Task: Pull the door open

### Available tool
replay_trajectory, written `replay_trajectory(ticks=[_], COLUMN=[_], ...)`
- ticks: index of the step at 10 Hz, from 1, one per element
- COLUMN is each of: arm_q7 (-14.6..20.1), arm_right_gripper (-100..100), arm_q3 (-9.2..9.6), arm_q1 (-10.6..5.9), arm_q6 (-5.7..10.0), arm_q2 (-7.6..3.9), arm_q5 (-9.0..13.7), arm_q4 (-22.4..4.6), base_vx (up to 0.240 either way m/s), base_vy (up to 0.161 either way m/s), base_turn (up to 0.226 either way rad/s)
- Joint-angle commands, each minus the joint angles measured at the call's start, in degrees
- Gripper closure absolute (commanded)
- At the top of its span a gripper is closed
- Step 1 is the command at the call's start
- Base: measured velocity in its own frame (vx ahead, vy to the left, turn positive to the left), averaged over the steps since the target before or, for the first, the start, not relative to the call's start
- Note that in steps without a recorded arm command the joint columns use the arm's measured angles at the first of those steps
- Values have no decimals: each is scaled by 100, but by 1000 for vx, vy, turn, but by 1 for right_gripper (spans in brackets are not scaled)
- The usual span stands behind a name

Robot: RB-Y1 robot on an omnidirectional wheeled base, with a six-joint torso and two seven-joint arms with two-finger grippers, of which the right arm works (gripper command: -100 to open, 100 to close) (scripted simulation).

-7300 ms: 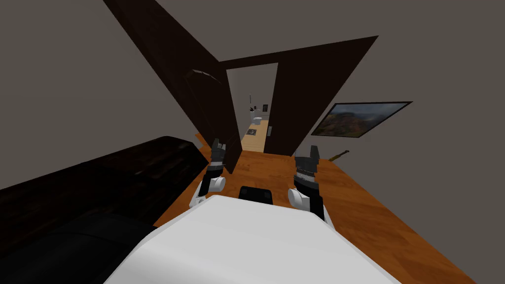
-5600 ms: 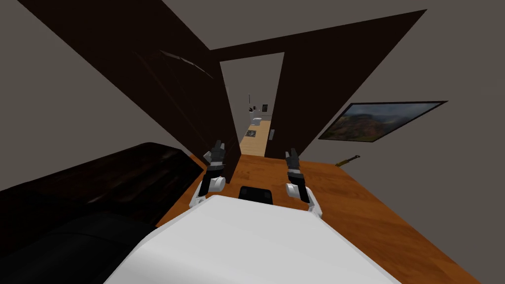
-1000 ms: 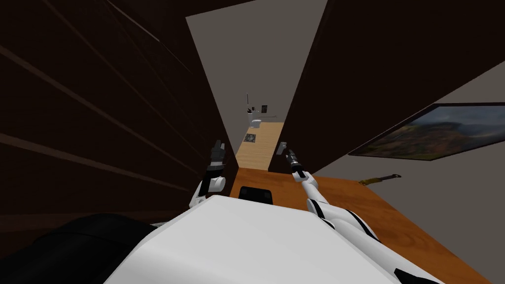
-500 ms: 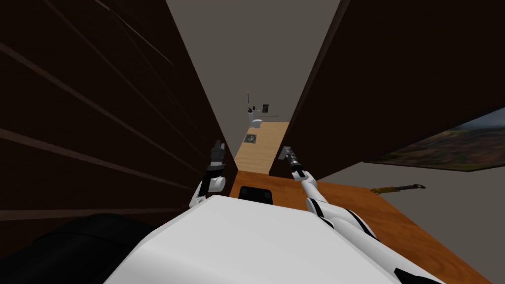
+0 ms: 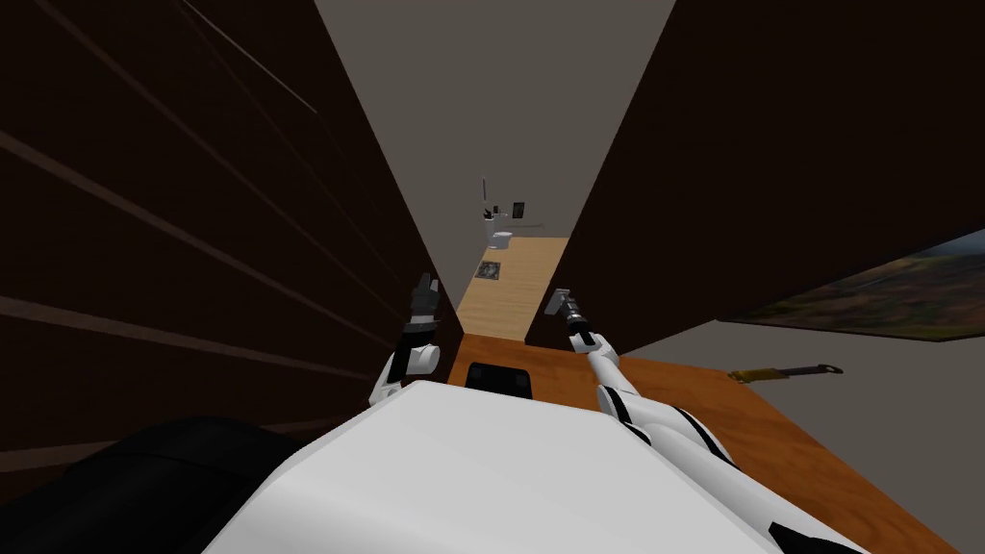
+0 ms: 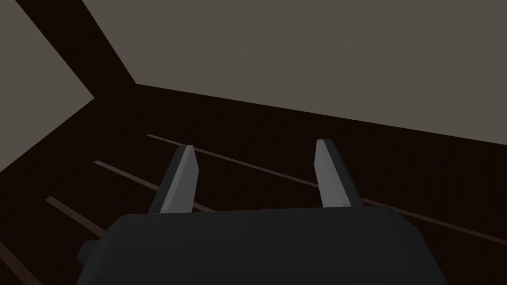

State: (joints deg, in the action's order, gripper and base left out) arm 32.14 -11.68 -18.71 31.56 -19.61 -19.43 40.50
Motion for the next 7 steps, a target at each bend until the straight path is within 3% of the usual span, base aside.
replay_trajectory(ticks=[1, 4, 7], arm_q7=[4, 99, 291], arm_right_gripper=[100, 100, 100], arm_q3=[3, 84, 232], arm_q1=[6, 31, 60], arm_q6=[3, 49, 151], arm_q2=[7, -11, -47], arm_q5=[1, -67, -188], arm_q4=[-1, 16, 64], base_vx=[-16, -31, -168], base_vy=[-2, -25, -100], base_turn=[-1, 11, 65])
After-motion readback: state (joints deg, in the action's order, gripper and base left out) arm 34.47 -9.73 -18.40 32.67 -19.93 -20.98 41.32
